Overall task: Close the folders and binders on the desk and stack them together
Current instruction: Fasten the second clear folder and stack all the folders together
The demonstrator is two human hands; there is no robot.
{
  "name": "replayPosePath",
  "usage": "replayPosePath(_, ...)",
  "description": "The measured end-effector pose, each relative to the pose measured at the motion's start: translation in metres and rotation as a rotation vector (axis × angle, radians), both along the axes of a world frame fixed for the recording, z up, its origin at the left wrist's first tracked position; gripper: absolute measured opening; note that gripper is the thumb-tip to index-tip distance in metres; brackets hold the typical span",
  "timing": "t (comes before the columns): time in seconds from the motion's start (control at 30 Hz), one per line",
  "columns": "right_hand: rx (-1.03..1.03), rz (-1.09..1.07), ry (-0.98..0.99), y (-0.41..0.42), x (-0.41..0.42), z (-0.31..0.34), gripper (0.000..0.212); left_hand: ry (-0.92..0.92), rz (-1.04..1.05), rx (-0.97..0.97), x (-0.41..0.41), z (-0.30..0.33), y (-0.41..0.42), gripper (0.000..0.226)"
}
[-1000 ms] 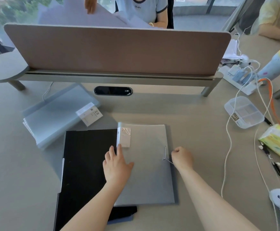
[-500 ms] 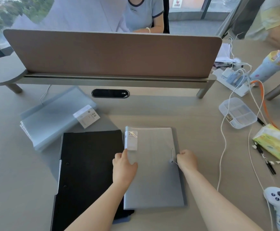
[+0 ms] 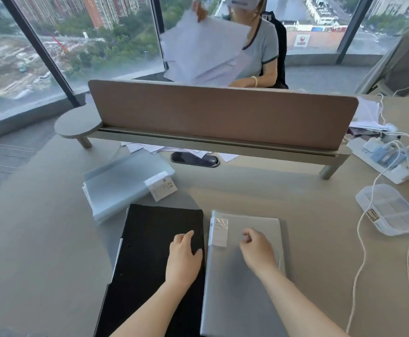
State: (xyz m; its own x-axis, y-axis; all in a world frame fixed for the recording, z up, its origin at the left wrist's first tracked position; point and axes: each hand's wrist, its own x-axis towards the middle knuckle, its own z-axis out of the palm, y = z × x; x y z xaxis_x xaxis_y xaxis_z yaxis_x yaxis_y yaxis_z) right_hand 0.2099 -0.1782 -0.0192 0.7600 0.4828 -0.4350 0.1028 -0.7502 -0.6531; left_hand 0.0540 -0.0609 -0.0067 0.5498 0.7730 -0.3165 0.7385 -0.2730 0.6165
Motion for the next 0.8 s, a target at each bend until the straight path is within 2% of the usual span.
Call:
replayPosePath(0.17,0.108,0.196,0.049,0.054,-0.018,0.015,0.032,-0.036,0.129,0.068,-0.026,0.016,0.038,0.053)
replayPosePath(0.27,0.118,0.254,0.067,0.084,-0.025,0.023,0.060,-0.057,0.205,0.112,-0.039,0.019,0.065,0.050)
replayPosePath(0.4,0.144,0.271,0.087,0.128,-0.035,0.026,0.070,-0.062,0.248,0.147,-0.056,0.017,0.113,0.049)
replayPosePath(0.6,0.096,0.275,0.045,0.192,-0.041,0.023,0.071,0.012,0.268,0.141,-0.081,0.003,0.180,0.044)
replayPosePath(0.8,0.030,0.284,-0.029,0.244,-0.039,0.016,0.067,0.132,0.251,0.074,-0.093,-0.019,0.224,0.050)
